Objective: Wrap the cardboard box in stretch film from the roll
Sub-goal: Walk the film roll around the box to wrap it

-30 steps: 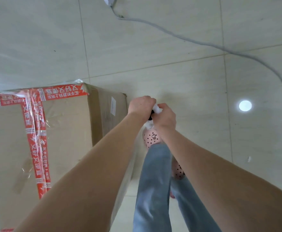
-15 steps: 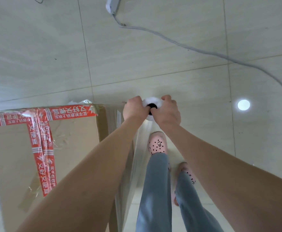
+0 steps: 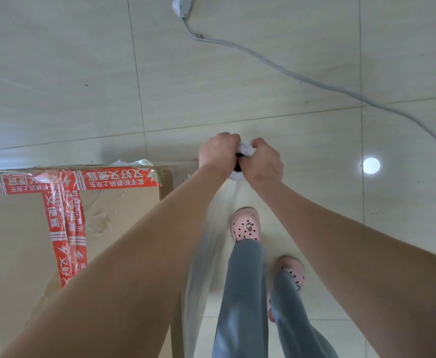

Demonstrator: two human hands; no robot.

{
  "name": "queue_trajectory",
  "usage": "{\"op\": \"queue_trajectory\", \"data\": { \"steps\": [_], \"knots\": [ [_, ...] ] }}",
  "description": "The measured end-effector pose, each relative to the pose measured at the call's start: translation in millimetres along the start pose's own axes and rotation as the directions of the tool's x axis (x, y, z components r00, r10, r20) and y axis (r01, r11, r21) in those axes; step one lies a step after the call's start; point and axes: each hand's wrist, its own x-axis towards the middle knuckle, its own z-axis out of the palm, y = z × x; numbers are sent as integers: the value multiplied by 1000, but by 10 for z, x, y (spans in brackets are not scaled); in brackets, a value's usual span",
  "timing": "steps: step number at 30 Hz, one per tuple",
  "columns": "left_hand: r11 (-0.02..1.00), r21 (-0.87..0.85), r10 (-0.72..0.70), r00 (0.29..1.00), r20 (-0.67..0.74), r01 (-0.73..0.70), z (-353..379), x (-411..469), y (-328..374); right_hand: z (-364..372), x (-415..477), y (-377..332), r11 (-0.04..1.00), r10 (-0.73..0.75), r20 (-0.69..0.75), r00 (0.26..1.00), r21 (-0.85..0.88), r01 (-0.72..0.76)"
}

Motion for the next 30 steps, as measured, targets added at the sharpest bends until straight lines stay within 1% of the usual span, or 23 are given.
{"op": "queue_trajectory", "data": {
  "steps": [3, 6, 9, 11, 12, 14, 16, 18, 20, 22, 24, 26, 28, 30],
  "knots": [
    [992, -103, -78, 997, -27, 75, -42, 56, -72, -29, 69, -112, 996, -67, -15, 998, -64, 66],
    [950, -248, -201, 979, -28, 188, -137, 98, -136, -51, 118, -265, 978, -163, -46, 986, -142, 155],
    [861, -409, -338, 941, -12, 303, -225, 120, -224, -58, 167, -429, 962, -226, -72, 972, -170, 211],
    [794, -488, -411, 912, 10, 363, -272, 110, -305, -28, 187, -534, 958, -222, -37, 974, -191, 212],
    [779, -498, -429, 903, 16, 380, -291, 103, -340, -7, 191, -577, 960, -209, -14, 978, -196, 202],
    [812, -448, -420, 907, -2, 375, -313, 67, -384, 25, 180, -631, 968, -172, 15, 985, -185, 172],
    [897, -341, -321, 945, -65, 281, -311, 35, -393, 44, 161, -641, 974, -147, 10, 989, -173, 147],
    [969, -203, -167, 980, -110, 142, -303, 44, -379, 55, 146, -628, 973, -141, -7, 990, -185, 137],
    [996, -78, -55, 992, -112, 47, -316, 111, -360, 52, 166, -627, 964, -162, -7, 987, -214, 156],
    [999, -30, -28, 995, -96, 25, -364, 198, -344, 38, 208, -644, 949, -197, 9, 980, -249, 193],
    [998, -50, -47, 996, -78, 43, -422, 273, -352, 9, 255, -680, 929, -240, 32, 970, -284, 239],
    [986, -127, -112, 992, -51, 105, -472, 316, -403, -4, 293, -741, 901, -286, 71, 955, -320, 294],
    [947, -235, -230, 973, -28, 218, -514, 354, -497, 10, 331, -849, 880, -329, 110, 938, -324, 347],
    [882, -327, -362, 932, -6, 340, -554, 391, -608, 47, 378, -985, 875, -342, 128, 931, -316, 365]
  ]
}}
